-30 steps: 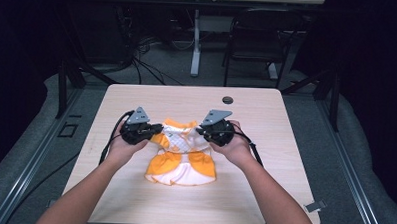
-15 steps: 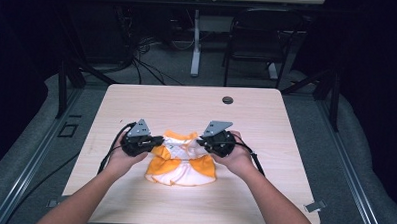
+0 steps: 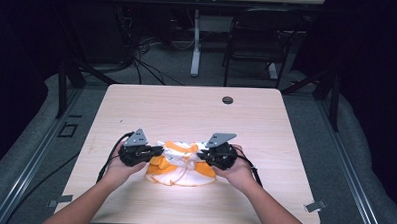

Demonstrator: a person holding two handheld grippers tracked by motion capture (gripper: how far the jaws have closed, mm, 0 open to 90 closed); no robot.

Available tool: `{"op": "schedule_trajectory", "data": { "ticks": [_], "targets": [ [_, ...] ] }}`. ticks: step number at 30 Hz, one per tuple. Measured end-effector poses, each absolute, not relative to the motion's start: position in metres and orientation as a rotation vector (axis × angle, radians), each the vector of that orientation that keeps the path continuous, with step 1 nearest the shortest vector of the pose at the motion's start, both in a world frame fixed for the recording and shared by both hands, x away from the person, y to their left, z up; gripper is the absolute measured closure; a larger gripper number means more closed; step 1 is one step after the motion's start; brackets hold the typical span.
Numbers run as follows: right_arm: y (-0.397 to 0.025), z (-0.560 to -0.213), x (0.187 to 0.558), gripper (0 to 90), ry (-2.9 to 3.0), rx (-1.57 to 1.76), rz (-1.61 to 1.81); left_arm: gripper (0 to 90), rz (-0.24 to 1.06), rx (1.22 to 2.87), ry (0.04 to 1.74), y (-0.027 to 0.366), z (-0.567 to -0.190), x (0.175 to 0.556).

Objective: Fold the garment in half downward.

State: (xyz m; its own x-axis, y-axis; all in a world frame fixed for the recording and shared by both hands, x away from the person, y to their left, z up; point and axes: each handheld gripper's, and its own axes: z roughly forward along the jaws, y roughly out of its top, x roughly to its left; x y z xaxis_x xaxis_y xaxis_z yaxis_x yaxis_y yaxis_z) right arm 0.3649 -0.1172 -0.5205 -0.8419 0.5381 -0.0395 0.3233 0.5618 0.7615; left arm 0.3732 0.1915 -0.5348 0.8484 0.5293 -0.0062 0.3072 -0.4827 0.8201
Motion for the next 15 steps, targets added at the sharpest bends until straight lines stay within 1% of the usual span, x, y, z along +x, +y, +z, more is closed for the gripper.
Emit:
{"op": "schedule_trajectory", "data": {
  "ticks": [5, 7, 12, 15],
  "targets": [
    [-0.12, -0.526, 0.356, 81.1, 2.546, 0.732, 1.174, 83.7, 0.283, 2.114, 0.599, 0.193, -0.537, 0.365],
    [-0.122, -0.526, 0.352, 78.2, 2.55, 0.746, 1.188, 82.3, 0.274, 2.113, 0.604, 0.194, -0.537, 0.362],
    [-0.127, -0.521, 0.342, 71.9, 2.547, 0.757, 1.23, 76.3, 0.239, 2.055, 0.643, 0.204, -0.525, 0.357],
    [-0.131, -0.513, 0.336, 70.4, 2.529, 0.753, 1.283, 75.7, 0.254, 2.043, 0.653, 0.209, -0.517, 0.356]
  ]
}}
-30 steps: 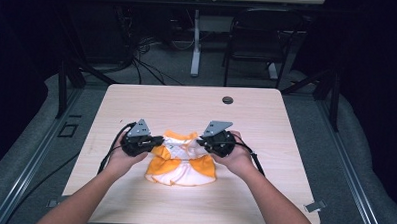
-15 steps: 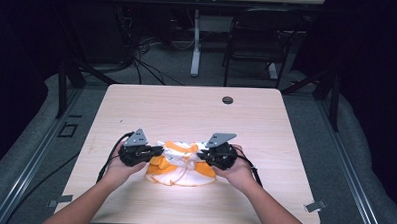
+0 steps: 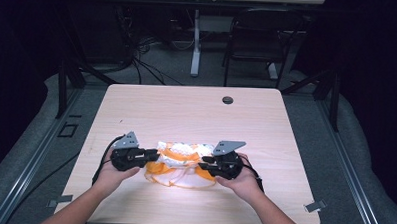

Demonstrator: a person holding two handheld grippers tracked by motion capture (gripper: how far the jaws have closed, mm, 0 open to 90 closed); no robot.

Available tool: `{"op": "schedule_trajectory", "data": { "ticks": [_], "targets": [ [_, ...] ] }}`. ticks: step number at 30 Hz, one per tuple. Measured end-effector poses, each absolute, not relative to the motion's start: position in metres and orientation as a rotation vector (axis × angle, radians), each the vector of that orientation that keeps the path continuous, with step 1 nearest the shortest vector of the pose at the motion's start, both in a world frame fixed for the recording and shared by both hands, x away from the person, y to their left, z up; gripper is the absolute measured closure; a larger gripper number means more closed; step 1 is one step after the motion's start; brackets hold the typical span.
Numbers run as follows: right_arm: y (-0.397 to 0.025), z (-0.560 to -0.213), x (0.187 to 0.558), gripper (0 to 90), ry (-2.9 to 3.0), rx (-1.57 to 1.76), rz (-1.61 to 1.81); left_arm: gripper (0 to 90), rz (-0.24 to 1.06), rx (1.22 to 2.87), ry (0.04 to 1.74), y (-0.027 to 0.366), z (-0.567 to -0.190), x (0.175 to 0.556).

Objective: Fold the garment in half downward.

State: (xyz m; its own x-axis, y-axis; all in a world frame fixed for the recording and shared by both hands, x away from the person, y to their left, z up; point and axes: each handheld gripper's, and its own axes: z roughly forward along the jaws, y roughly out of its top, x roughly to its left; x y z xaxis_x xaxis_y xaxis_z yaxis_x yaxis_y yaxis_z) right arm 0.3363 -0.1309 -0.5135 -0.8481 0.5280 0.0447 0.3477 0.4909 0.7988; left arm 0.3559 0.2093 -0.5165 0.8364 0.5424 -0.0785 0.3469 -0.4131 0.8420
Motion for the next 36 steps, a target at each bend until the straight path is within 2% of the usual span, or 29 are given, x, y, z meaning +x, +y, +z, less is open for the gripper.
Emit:
{"op": "schedule_trajectory", "data": {
  "ticks": [4, 5, 7, 10, 13, 25, 36],
  "targets": [
    [-0.134, -0.501, 0.333, 70.6, 2.482, 0.76, 1.363, 75.7, 0.265, 2.045, 0.672, 0.21, -0.512, 0.359],
    [-0.134, -0.497, 0.335, 74.2, 2.452, 0.771, 1.385, 76.1, 0.267, 2.05, 0.674, 0.208, -0.512, 0.36],
    [-0.134, -0.496, 0.336, 76.0, 2.448, 0.773, 1.372, 76.4, 0.264, 2.056, 0.681, 0.204, -0.514, 0.363],
    [-0.128, -0.503, 0.343, 82.4, 2.444, 0.814, 1.313, 78.3, 0.246, 2.06, 0.692, 0.197, -0.517, 0.367],
    [-0.123, -0.514, 0.346, 84.3, 2.466, 0.825, 1.276, 78.3, 0.22, 2.07, 0.69, 0.187, -0.521, 0.369],
    [-0.114, -0.538, 0.329, 84.7, 2.559, 0.782, 1.276, 82.8, 0.163, 2.141, 0.639, 0.181, -0.536, 0.354],
    [-0.11, -0.555, 0.314, 84.0, 2.634, 0.75, 1.248, 82.5, 0.142, 2.19, 0.648, 0.189, -0.558, 0.343]
  ]
}}
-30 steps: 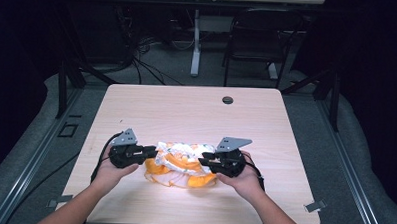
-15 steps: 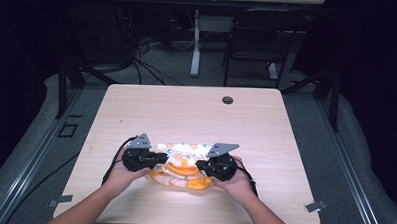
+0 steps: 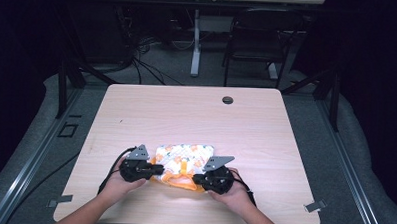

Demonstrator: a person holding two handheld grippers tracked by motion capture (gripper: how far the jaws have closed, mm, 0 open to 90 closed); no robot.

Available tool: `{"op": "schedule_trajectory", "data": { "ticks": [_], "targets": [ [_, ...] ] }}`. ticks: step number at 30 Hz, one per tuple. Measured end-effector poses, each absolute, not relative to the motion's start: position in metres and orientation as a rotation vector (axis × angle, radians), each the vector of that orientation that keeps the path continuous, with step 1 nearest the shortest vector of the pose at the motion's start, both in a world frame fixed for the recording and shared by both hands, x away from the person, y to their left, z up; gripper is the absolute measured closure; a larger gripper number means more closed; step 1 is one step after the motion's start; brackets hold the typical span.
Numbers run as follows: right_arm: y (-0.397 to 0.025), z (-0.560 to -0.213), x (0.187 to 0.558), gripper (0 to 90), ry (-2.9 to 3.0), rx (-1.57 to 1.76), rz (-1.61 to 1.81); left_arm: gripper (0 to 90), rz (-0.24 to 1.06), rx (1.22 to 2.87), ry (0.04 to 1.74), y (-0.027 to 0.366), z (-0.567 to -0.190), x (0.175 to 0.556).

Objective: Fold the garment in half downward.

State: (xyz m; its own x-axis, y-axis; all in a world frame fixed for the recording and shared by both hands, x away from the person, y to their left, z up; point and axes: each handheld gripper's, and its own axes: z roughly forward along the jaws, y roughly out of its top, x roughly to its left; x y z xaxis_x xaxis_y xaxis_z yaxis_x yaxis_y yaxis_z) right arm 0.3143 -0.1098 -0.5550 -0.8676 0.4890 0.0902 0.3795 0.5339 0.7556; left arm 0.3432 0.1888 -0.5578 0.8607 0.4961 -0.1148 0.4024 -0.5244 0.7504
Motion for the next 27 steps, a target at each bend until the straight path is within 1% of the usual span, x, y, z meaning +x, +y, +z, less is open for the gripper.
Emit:
{"op": "schedule_trajectory", "data": {
  "ticks": [11, 18, 27],
  "targets": [
    [-0.111, -0.568, 0.312, 84.9, 2.672, 0.775, 1.22, 81.5, 0.157, 2.186, 0.676, 0.188, -0.575, 0.339],
    [-0.11, -0.573, 0.313, 85.7, 2.671, 0.8, 1.213, 81.7, 0.159, 2.169, 0.708, 0.187, -0.578, 0.34],
    [-0.112, -0.573, 0.322, 85.5, 2.641, 0.847, 1.208, 81.7, 0.172, 2.149, 0.744, 0.184, -0.578, 0.35]
  ]
}}
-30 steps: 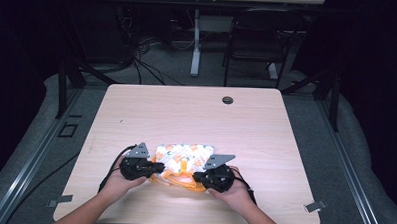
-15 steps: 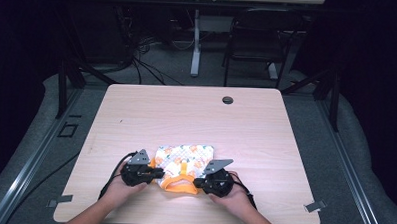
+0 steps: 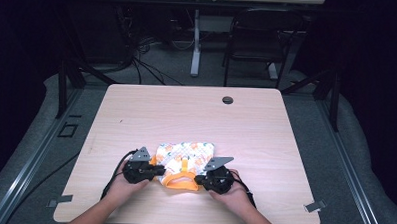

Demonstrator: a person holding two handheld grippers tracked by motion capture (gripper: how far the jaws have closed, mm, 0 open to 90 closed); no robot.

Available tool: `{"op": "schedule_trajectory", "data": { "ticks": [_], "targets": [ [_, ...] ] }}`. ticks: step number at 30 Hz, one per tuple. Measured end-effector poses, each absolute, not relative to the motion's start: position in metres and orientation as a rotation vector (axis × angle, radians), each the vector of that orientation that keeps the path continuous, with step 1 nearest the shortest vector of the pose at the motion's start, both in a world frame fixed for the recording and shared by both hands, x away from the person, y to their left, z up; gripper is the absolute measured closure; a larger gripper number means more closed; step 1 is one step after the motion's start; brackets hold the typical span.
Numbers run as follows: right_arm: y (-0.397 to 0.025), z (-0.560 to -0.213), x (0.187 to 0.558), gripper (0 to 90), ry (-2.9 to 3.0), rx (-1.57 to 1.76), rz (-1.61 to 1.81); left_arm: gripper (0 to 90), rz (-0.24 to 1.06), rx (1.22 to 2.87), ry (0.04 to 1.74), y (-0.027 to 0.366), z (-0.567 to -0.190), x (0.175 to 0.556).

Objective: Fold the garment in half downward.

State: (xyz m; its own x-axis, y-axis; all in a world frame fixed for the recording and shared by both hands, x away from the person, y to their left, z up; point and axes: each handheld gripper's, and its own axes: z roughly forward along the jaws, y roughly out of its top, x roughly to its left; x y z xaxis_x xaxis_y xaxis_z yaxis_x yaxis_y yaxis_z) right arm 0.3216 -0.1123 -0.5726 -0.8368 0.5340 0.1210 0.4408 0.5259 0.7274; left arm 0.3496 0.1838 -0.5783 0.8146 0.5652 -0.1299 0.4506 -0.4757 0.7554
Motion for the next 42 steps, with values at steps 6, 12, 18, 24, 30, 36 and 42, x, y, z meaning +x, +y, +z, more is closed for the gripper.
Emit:
{"op": "schedule_trajectory", "data": {
  "ticks": [6, 12, 18, 24, 30, 36, 42],
  "targets": [
    [-0.115, -0.574, 0.33, 85.4, 2.607, 0.892, 1.228, 83.4, 0.151, 2.104, 0.791, 0.184, -0.581, 0.359],
    [-0.116, -0.574, 0.335, 85.3, 2.6, 0.902, 1.216, 85.4, 0.146, 2.075, 0.822, 0.184, -0.583, 0.365],
    [-0.118, -0.576, 0.342, 85.4, 2.566, 0.935, 1.236, 88.2, 0.175, 2.076, 0.844, 0.182, -0.583, 0.369],
    [-0.123, -0.579, 0.35, 85.4, 2.51, 0.99, 1.255, 89.8, 0.208, 2.044, 0.902, 0.173, -0.585, 0.378],
    [-0.126, -0.582, 0.355, 85.6, 2.476, 0.996, 1.266, 89.9, 0.238, 2.04, 0.916, 0.169, -0.585, 0.38],
    [-0.127, -0.582, 0.36, 86.4, 2.47, 1.016, 1.281, 90.0, 0.234, 2.031, 0.921, 0.169, -0.586, 0.382],
    [-0.123, -0.578, 0.367, 87.3, 2.492, 0.986, 1.194, 90.0, 0.23, 2.024, 0.926, 0.17, -0.586, 0.384]
  ]
}}
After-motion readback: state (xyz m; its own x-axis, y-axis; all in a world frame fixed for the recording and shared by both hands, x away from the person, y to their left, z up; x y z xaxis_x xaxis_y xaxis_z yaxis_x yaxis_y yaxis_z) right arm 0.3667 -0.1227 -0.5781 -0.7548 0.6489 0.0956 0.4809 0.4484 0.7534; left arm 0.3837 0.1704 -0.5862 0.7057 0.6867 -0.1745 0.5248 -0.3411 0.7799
